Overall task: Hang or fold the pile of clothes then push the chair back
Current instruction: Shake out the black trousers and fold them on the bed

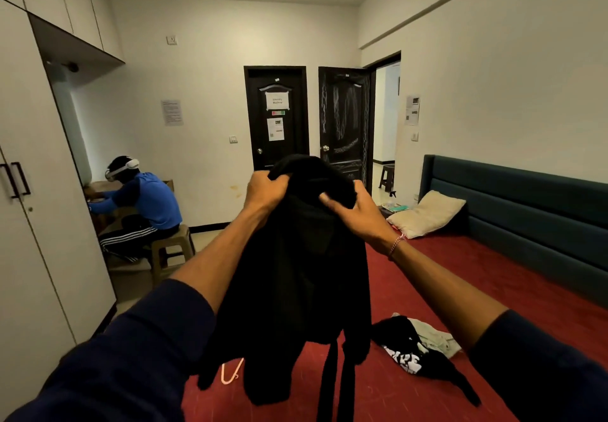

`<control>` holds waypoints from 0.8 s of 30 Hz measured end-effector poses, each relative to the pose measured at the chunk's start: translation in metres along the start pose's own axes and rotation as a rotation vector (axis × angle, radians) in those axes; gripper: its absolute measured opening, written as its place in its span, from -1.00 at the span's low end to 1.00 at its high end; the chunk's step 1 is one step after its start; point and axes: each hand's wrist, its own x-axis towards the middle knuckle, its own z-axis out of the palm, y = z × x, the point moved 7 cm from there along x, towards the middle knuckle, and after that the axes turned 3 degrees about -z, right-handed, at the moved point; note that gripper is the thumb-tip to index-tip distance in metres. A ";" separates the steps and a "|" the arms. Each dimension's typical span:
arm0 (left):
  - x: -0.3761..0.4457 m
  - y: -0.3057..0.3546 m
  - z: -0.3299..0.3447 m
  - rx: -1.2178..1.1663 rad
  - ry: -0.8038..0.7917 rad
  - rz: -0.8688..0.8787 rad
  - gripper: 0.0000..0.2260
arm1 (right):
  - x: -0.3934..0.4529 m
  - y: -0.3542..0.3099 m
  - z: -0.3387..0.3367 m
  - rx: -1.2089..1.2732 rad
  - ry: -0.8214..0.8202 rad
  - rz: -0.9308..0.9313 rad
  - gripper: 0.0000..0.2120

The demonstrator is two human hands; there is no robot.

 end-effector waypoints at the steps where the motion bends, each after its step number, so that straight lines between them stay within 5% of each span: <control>1: 0.002 0.004 -0.008 0.025 0.030 0.016 -0.81 | 0.000 -0.001 0.002 -0.045 -0.045 0.004 -0.37; 5: 0.008 0.016 -0.032 0.177 0.070 0.081 -0.85 | 0.011 -0.013 0.009 -0.317 -0.226 -0.088 -0.18; 13: 0.014 0.031 -0.039 0.111 -0.046 0.136 -0.75 | 0.033 -0.036 0.007 -0.281 -0.093 -0.162 -0.68; 16: 0.020 0.035 -0.043 0.135 -0.027 0.126 -0.64 | 0.041 -0.039 0.001 -0.257 -0.033 -0.177 -0.69; 20: 0.024 0.032 -0.052 0.200 -0.042 0.138 -0.67 | 0.045 -0.044 -0.004 -0.205 -0.158 -0.142 -0.50; 24: 0.029 0.021 -0.051 0.212 -0.150 0.172 -0.80 | 0.052 -0.056 -0.012 -0.251 -0.182 -0.219 -0.71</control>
